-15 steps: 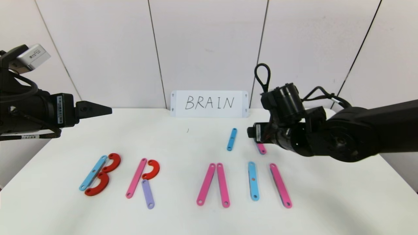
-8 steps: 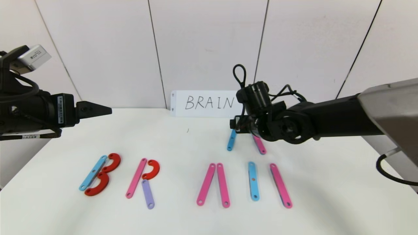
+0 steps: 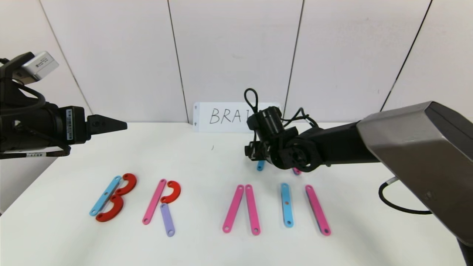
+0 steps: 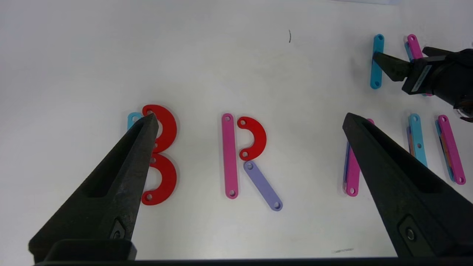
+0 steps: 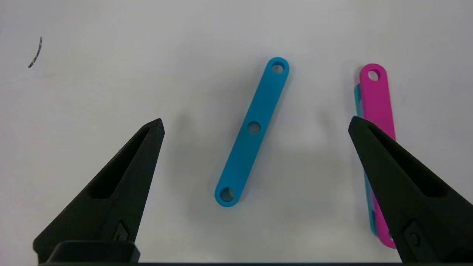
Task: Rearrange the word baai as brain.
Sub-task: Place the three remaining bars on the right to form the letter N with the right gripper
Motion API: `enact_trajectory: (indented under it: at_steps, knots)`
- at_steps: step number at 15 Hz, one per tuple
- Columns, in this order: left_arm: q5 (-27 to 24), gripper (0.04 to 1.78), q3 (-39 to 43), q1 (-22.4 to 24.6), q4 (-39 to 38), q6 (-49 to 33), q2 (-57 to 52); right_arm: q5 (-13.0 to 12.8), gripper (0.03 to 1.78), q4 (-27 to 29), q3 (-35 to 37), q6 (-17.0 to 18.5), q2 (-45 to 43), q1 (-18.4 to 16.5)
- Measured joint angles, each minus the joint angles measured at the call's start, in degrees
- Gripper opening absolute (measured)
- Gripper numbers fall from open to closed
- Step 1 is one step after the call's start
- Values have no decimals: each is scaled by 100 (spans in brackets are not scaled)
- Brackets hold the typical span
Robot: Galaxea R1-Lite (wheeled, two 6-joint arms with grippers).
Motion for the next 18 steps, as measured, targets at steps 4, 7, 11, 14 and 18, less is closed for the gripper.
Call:
enact_trajectory:
  at_steps: [4, 7, 11, 14, 18]
  knots:
    - [-5, 174, 0, -2, 4, 0, -4, -5, 174, -1, -295, 110, 366, 40]
    - [-7, 174, 0, -2, 6, 2, -2, -20, 174, 2, -400, 178, 505, -1]
    - [-9, 174, 0, -4, 9, -2, -4, -41, 174, 11, -389, 273, 525, -87]
    - [-9, 174, 0, -6, 9, 0, -4, -44, 174, 11, -367, 297, 551, -113]
    - [-7, 174, 0, -4, 11, 0, -4, -44, 174, 5, -375, 372, 623, -117]
